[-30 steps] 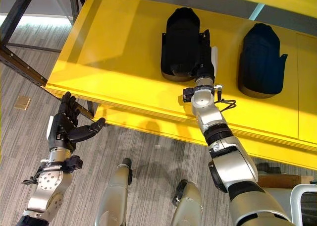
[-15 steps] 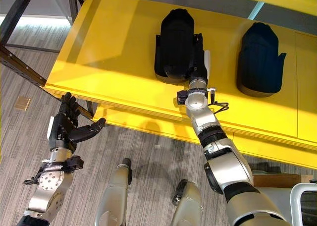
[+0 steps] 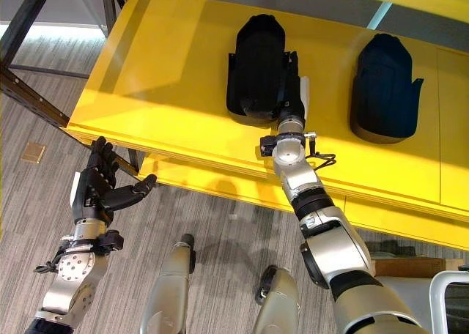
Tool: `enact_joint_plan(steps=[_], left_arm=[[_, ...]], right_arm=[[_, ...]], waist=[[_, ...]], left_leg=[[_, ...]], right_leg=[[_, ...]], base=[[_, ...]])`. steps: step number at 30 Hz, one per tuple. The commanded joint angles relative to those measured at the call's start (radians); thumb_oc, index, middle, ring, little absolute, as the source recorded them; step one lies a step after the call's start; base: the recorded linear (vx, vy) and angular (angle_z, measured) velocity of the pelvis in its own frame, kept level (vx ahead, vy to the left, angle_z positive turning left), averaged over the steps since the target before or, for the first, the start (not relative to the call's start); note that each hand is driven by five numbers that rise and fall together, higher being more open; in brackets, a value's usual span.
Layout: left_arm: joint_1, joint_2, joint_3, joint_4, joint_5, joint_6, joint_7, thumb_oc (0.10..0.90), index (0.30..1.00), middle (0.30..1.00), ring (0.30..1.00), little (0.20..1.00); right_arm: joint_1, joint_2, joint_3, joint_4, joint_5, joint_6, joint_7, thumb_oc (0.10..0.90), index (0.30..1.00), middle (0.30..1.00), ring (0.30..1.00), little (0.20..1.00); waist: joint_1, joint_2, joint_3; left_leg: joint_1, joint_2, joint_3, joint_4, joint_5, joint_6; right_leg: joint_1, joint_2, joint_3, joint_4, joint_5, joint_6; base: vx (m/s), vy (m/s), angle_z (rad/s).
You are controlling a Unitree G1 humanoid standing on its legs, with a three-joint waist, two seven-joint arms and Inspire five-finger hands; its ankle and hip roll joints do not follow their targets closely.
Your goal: Move parts from the plastic box to the shelf.
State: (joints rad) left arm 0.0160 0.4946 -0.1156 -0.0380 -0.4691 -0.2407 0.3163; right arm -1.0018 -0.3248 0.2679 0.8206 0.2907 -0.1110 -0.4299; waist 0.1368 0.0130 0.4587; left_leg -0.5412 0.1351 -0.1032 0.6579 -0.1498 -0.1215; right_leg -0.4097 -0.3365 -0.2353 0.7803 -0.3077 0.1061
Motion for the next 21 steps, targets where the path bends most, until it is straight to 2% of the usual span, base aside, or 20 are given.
enact_joint_plan(steps=[1, 10, 21], left_arm=[[-0.038, 0.029, 0.01, -0.084, -0.017, -0.113, 0.008, 0.9, 1.0, 1.0, 1.0, 1.0], [-0.039, 0.027, 0.002, -0.08, -0.02, -0.114, 0.021, 0.9, 1.0, 1.0, 1.0, 1.0], [-0.044, 0.031, -0.001, -0.081, -0.013, -0.116, 0.03, 0.9, 1.0, 1.0, 1.0, 1.0]], right_arm=[[-0.039, -0.02, -0.062, -0.086, 0.033, -0.116, -0.043, 0.9, 1.0, 1.0, 1.0, 1.0], [-0.028, 0.005, -0.131, -0.108, 0.074, -0.151, -0.114, 0.9, 1.0, 1.0, 1.0, 1.0], [-0.03, 0.031, -0.144, -0.138, 0.07, -0.163, -0.137, 0.9, 1.0, 1.0, 1.0, 1.0]], waist=[[0.003, 0.023, -0.058], [0.002, 0.03, -0.061], [0.005, 0.036, -0.07]], left_leg=[[0.012, 0.057, 0.021, 0.017, -0.032, 0.047], [0.003, 0.055, 0.02, 0.026, -0.035, 0.05], [-0.003, 0.051, 0.018, 0.03, -0.038, 0.052]], right_leg=[[0.003, 0.02, 0.051, -0.003, 0.078, -0.02], [-0.002, 0.02, 0.052, 0.001, 0.075, -0.02], [-0.003, 0.02, 0.051, -0.001, 0.076, -0.019]], base=[[0.0, 0.0, 0.0], [0.0, 0.0, 0.0], [0.0, 0.0, 0.0]])
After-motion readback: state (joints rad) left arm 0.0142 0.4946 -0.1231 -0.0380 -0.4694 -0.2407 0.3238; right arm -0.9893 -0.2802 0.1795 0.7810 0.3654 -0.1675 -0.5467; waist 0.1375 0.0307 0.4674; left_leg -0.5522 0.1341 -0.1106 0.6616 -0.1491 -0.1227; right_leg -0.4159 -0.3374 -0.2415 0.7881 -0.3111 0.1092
